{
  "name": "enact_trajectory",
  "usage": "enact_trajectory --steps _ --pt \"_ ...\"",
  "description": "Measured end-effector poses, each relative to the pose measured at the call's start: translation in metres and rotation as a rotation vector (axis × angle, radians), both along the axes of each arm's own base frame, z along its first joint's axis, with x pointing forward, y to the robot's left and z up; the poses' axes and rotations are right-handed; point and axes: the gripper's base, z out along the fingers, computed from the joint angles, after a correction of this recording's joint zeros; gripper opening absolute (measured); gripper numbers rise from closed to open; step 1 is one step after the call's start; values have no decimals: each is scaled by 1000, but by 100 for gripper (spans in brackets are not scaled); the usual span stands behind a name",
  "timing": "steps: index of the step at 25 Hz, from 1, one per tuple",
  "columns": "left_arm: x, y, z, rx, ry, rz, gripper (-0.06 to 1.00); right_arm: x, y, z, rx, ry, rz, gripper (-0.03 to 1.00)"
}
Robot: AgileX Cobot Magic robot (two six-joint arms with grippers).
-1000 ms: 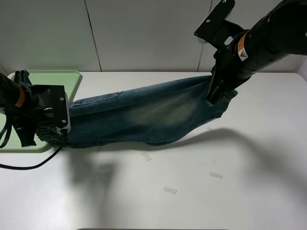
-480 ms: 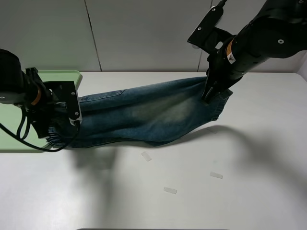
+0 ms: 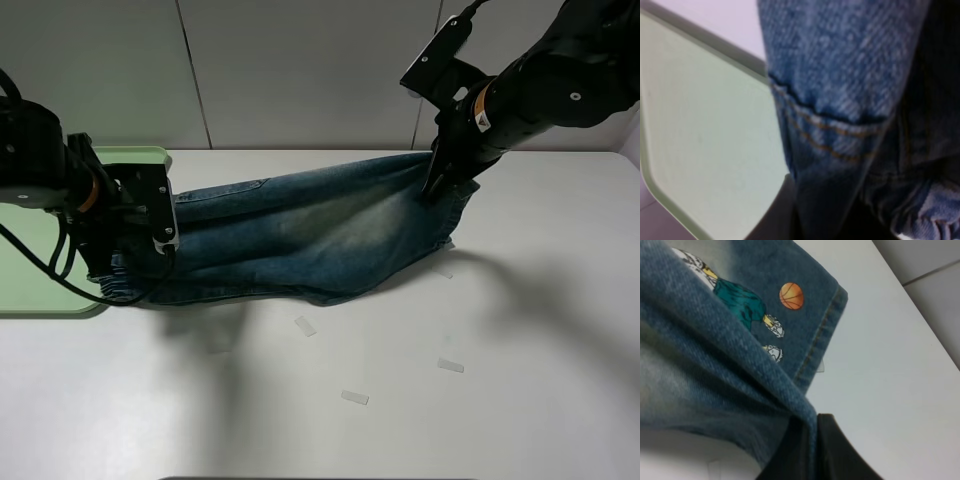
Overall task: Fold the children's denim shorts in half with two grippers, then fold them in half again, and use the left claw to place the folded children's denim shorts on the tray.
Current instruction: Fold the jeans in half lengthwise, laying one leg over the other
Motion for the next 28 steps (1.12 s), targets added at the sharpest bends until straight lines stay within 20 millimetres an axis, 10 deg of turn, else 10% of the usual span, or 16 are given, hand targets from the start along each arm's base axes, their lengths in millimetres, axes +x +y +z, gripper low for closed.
enact_trajectory --steps 28 --pt "10 10 -25 -115 32 34 9 36 -13 -33 115 -57 25 -3"
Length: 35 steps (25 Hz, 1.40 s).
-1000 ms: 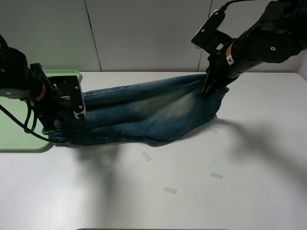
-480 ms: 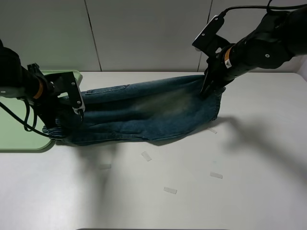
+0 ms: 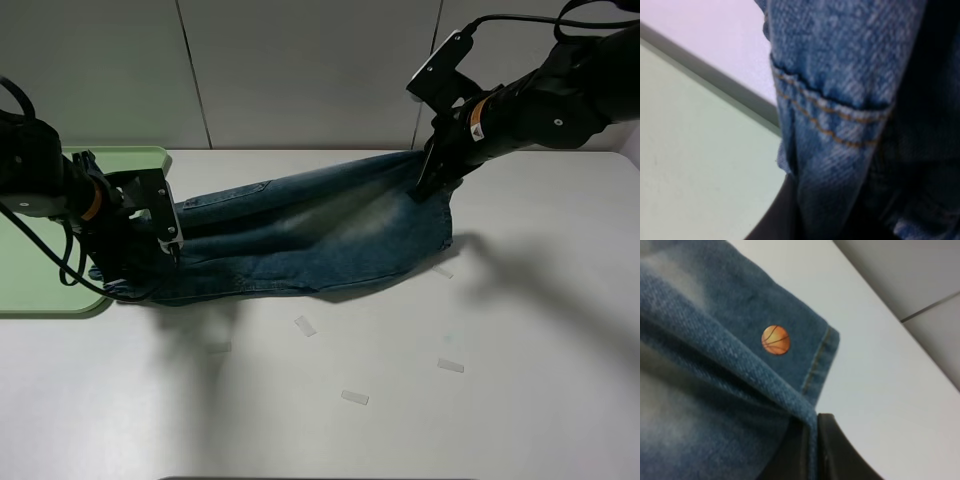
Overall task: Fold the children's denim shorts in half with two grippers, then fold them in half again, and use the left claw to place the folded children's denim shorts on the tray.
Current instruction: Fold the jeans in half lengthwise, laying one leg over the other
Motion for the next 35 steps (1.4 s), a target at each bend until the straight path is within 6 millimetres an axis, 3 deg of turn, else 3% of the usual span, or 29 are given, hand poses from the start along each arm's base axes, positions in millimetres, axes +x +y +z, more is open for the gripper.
enact_trajectory --steps 6,15,17,18,20,21,22,24,35 --pt "0 1 0 5 1 22 9 4 2 -14 19 24 -3 -3" --pt "0 2 0 5 0 29 11 4 4 -13 52 20 -18 -1" --pt "-1 3 0 18 3 38 25 4 4 -13 48 16 -11 10" --pt "-1 5 0 26 5 54 36 4 4 -13 40 12 -3 29" --pt "-2 10 0 22 -1 126 69 6 3 -12 34 -1 13 54" --pt "-1 12 1 10 -7 154 79 6 3 -12 34 -1 13 54" --pt "-1 12 1 10 -7 154 79 6 3 -12 32 -5 19 60" --pt "0 17 1 -10 -17 193 94 6 3 -12 29 -9 25 66" --pt "2 17 1 -31 -25 193 99 6 3 -12 28 -10 27 69"
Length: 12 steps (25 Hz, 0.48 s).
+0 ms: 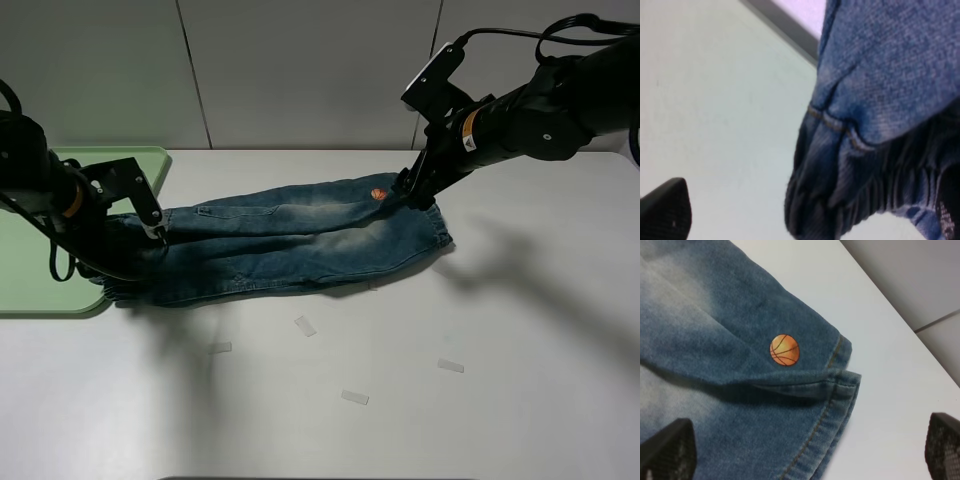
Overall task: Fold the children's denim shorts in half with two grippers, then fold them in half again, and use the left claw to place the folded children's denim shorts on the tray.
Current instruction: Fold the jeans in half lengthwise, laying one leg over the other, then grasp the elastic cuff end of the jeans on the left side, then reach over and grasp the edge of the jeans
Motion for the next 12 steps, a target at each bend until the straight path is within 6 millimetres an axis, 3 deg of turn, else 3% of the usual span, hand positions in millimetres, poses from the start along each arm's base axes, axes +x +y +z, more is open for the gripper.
enact_trajectory --steps 7,12 --pt "1 0 2 1 -7 3 99 0 0 0 1 -1 1 69" --pt "2 7 21 47 -42 91 99 -1 0 4 10 -9 -4 69"
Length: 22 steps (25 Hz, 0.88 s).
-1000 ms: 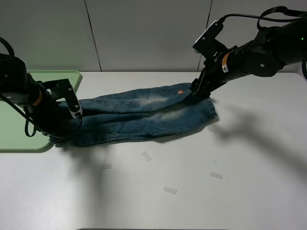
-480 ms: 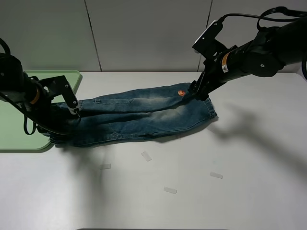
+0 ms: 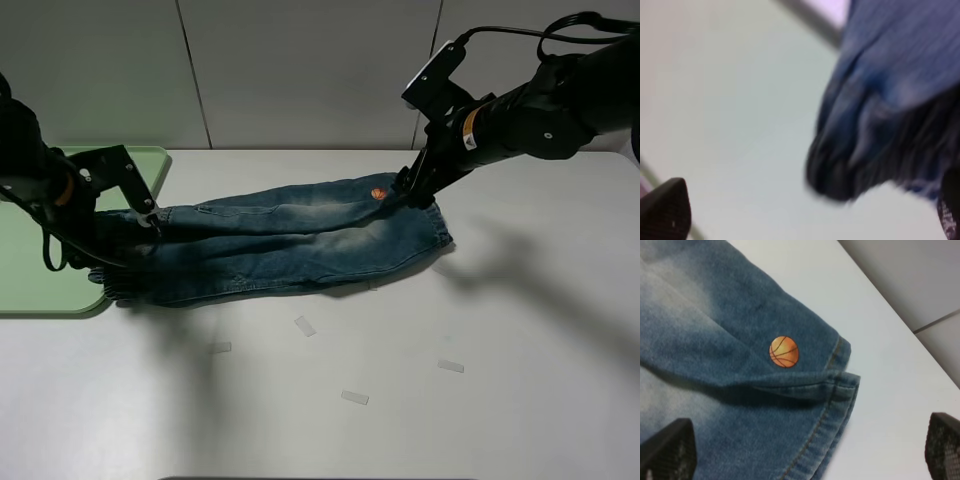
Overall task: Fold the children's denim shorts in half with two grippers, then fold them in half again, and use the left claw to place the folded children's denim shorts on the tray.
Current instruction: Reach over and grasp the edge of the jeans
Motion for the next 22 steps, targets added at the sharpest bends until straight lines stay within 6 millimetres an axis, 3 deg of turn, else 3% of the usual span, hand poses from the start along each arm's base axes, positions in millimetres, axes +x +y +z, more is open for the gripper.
enact_trajectory --steps 12,22 --pt "-16 14 55 48 -131 118 99 -5 -2 28 77 -49 -46 69" --pt "-58 29 109 17 -184 303 99 -14 -8 46 126 -27 -135 69"
